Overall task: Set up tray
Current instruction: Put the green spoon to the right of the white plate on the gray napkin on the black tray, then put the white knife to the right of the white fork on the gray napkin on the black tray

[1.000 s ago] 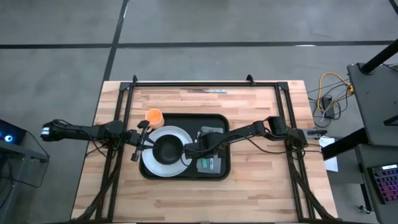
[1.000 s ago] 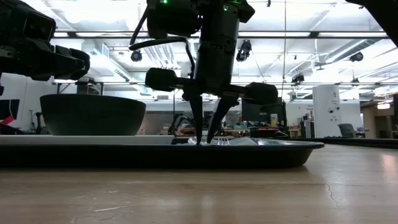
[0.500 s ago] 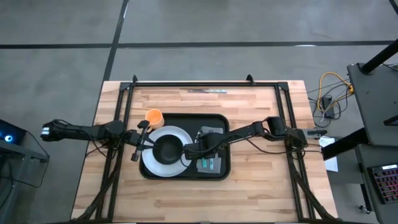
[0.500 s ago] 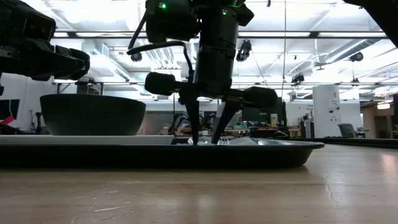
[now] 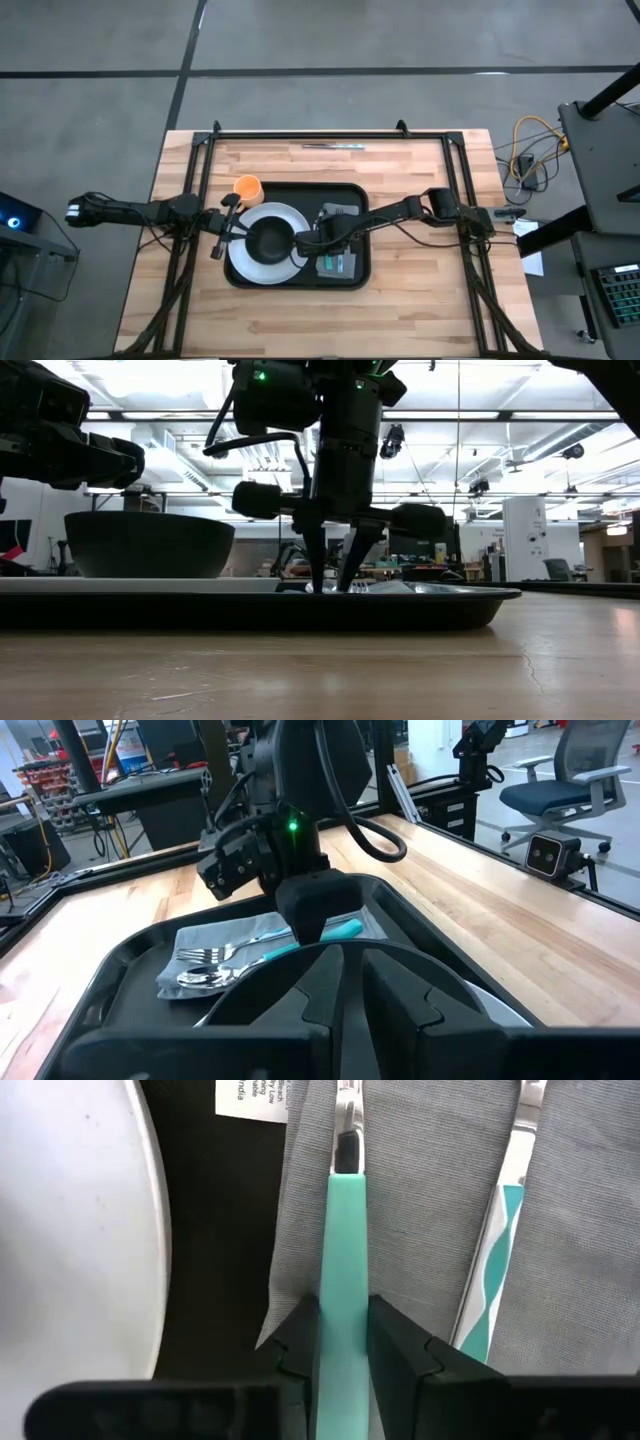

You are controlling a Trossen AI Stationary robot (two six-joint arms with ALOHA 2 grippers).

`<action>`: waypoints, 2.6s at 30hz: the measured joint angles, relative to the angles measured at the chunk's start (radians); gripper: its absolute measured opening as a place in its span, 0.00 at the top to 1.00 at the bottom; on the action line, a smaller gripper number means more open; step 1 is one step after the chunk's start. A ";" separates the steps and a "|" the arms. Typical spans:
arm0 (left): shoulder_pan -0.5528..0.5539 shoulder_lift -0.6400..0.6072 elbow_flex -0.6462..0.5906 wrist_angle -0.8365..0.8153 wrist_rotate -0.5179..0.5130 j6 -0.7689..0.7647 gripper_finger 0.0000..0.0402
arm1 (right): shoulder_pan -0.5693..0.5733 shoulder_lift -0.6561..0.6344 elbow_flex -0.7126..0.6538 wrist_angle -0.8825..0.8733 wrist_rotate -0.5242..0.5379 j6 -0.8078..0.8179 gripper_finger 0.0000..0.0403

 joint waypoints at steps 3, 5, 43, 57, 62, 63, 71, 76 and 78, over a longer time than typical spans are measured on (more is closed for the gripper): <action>0.000 0.000 0.000 0.000 0.000 0.000 0.94 | 0.000 -0.001 0.005 -0.004 0.000 0.009 0.87; 0.000 0.000 0.000 0.000 0.000 0.000 0.94 | 0.000 -0.001 0.011 -0.008 0.000 0.029 0.87; 0.000 0.000 0.000 0.000 0.000 0.000 0.94 | 0.005 -0.005 0.015 0.011 -0.007 0.130 0.65; 0.000 0.000 0.000 0.000 0.000 0.000 0.94 | 0.005 -0.017 0.015 0.006 -0.007 0.096 0.68; 0.000 0.000 0.000 0.000 0.000 0.000 0.94 | 0.004 -0.020 0.016 -0.016 -0.007 0.065 0.68; 0.000 0.000 0.000 0.000 0.000 0.000 0.94 | 0.003 -0.020 0.016 -0.019 -0.007 0.055 0.69; 0.000 0.000 0.000 0.000 0.000 0.000 0.94 | -0.047 -0.030 0.016 -0.038 -0.005 -0.095 0.70; 0.000 0.000 0.000 0.000 0.000 0.000 0.94 | -0.104 -0.073 0.016 -0.047 0.025 -0.243 0.69; 0.000 0.000 0.000 0.000 0.000 0.000 0.94 | -0.131 -0.090 0.016 -0.057 0.043 -0.307 0.69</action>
